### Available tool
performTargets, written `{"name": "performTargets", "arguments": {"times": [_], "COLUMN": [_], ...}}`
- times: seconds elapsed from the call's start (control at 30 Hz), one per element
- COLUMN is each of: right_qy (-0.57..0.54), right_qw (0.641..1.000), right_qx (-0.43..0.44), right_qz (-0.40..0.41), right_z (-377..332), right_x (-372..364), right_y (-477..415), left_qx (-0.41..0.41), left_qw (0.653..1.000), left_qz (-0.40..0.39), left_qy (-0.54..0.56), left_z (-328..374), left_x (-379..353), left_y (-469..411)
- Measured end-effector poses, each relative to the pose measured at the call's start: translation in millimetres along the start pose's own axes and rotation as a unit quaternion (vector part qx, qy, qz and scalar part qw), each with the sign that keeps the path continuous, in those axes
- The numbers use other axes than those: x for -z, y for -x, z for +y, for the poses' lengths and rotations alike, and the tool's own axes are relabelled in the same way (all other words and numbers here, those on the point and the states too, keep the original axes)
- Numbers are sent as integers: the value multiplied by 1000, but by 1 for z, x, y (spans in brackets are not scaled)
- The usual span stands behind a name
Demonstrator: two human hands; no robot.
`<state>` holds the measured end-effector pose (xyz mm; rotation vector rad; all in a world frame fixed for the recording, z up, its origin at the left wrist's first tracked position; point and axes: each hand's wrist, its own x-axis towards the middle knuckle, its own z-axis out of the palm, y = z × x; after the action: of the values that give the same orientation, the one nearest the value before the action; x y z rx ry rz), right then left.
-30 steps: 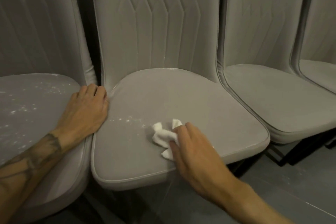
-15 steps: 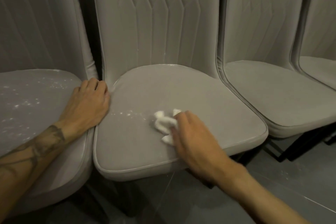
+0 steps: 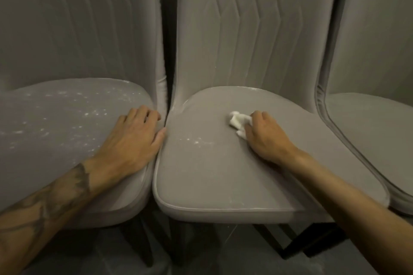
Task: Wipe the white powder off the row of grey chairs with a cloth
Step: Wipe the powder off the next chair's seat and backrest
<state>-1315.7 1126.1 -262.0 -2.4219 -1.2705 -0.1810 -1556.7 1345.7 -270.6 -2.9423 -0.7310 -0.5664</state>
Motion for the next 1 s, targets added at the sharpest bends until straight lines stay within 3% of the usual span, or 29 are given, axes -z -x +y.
{"name": "performTargets", "arguments": {"times": [0.07,0.23,0.3,0.47,0.53,0.63,0.7,0.87,1.0], "right_qy": [5,-97,-89,-41,-36,-80,-53,-8,-39], "right_qw": [1000,967,958,991,989,961,949,980,966], "right_qx": [-4,230,270,106,127,258,300,174,230], "right_qz": [-5,-43,-39,-64,-61,-60,-79,-101,-115], "right_z": [-13,-87,-80,-53,-66,-86,-88,-93,-115], "right_x": [-13,-20,-18,-34,-42,-36,-33,-56,-47], "right_y": [-19,38,28,-63,-59,-17,-20,-97,-55], "left_qx": [21,25,27,30,29,31,34,40,38], "left_qw": [1000,999,999,999,999,999,999,999,999], "left_qz": [2,19,21,31,28,31,32,22,15], "left_qy": [14,4,9,6,-3,-12,-11,2,3], "left_z": [-4,-2,-2,0,0,-1,-2,-1,-1], "left_x": [1,1,1,1,1,-1,-2,-2,-1], "left_y": [5,9,11,15,16,16,15,15,15]}}
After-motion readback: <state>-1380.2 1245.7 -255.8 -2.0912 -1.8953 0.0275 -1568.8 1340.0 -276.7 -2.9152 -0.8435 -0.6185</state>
